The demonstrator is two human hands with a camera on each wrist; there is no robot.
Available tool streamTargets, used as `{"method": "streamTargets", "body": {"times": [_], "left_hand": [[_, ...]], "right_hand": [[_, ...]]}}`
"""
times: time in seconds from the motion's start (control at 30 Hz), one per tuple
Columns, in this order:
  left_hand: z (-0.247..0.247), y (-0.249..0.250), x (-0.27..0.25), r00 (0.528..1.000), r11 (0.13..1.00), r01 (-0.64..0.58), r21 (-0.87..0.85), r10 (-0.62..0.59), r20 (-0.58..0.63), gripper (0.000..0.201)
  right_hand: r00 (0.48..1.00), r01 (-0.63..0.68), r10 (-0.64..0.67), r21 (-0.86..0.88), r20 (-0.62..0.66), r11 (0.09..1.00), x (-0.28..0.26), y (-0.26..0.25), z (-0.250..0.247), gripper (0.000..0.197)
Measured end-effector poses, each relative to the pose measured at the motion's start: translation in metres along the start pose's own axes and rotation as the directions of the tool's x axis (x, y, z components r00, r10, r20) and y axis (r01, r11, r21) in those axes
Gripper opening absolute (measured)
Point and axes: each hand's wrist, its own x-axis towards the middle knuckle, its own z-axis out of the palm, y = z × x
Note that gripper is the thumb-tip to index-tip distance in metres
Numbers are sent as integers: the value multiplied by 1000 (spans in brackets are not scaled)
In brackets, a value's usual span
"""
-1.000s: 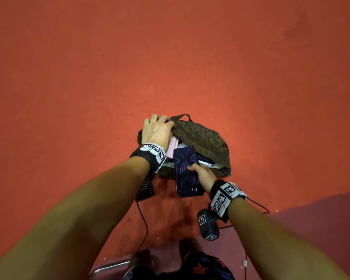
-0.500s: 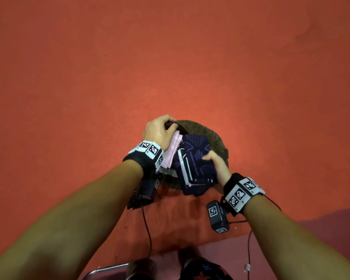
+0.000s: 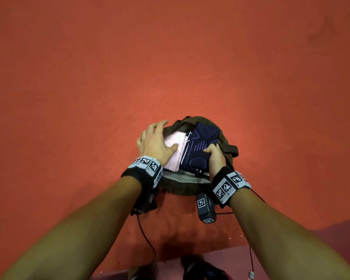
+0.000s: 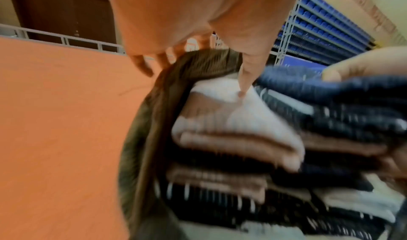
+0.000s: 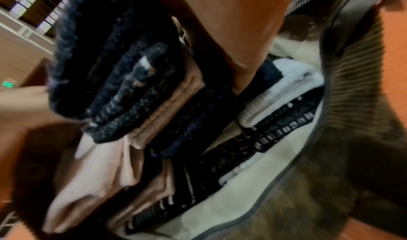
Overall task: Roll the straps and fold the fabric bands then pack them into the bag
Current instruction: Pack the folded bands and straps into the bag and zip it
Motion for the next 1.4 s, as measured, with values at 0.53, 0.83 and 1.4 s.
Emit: {"method": "streamTargets", "body": {"times": [0.53,0.83,1.4], "left_hand": [[31,-25,9,972,948,222,-230,-232,-21,71],[38,-38,13,971,928,224,-297,-239,-14,73],[-14,-98,-46,950,789,269,-553,-311,17,55]], "right_hand": [[989,79,11,-582,150,809,12,14,6,44],[975,149,-220,-846,39,513,2,12,36,52],[741,400,-666,-855,90,329,-43,4,53,83]]}}
